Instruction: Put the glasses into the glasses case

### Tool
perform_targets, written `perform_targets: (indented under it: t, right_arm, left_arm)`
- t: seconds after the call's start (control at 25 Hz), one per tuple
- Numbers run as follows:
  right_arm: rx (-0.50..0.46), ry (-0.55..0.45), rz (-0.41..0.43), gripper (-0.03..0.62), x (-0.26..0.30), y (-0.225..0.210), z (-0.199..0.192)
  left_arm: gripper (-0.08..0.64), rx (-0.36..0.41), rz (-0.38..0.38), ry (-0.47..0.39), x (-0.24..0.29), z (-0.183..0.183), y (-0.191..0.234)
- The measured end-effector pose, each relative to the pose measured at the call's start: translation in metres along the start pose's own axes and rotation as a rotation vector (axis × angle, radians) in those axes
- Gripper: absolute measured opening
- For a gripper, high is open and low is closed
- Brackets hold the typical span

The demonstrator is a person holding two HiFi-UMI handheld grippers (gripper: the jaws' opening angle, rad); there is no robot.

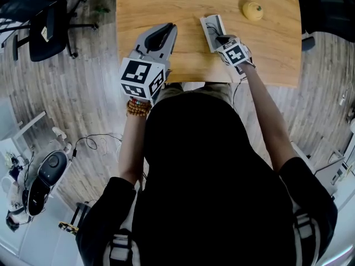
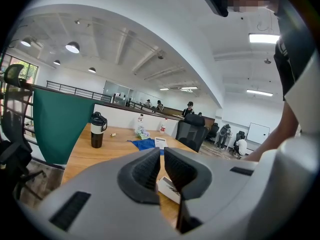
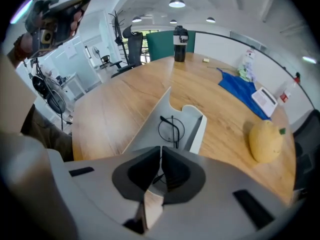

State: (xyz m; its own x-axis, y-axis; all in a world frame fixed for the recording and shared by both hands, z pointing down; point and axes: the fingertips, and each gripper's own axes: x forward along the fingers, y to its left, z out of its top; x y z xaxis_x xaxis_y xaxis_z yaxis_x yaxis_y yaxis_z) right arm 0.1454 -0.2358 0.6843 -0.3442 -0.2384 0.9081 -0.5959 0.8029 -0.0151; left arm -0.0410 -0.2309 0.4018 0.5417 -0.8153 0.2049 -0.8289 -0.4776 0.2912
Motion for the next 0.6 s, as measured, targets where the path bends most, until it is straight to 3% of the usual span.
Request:
perform_targets:
  t: [0.12, 0.36, 0.6]
  right_arm:
    - [-0.055, -0.052, 0.024, 0.018, -0.002, 0.001, 0.018]
    - [-0.126, -0.003, 0.061, 0.018, 0.014, 0.006, 0.026]
    - [-0.088, 0.033, 0.071, 0.010, 0.027, 0.007, 0.033]
  left_arm:
    - [0.041, -0.004, 0.002, 0.006, 0.002, -0.003, -0.001]
    - [0.041, -0.006, 0.004, 0.008, 0.007, -0.005, -0.005]
    - [0.041, -0.015, 0.031, 0.005, 0.005, -0.004, 0.003]
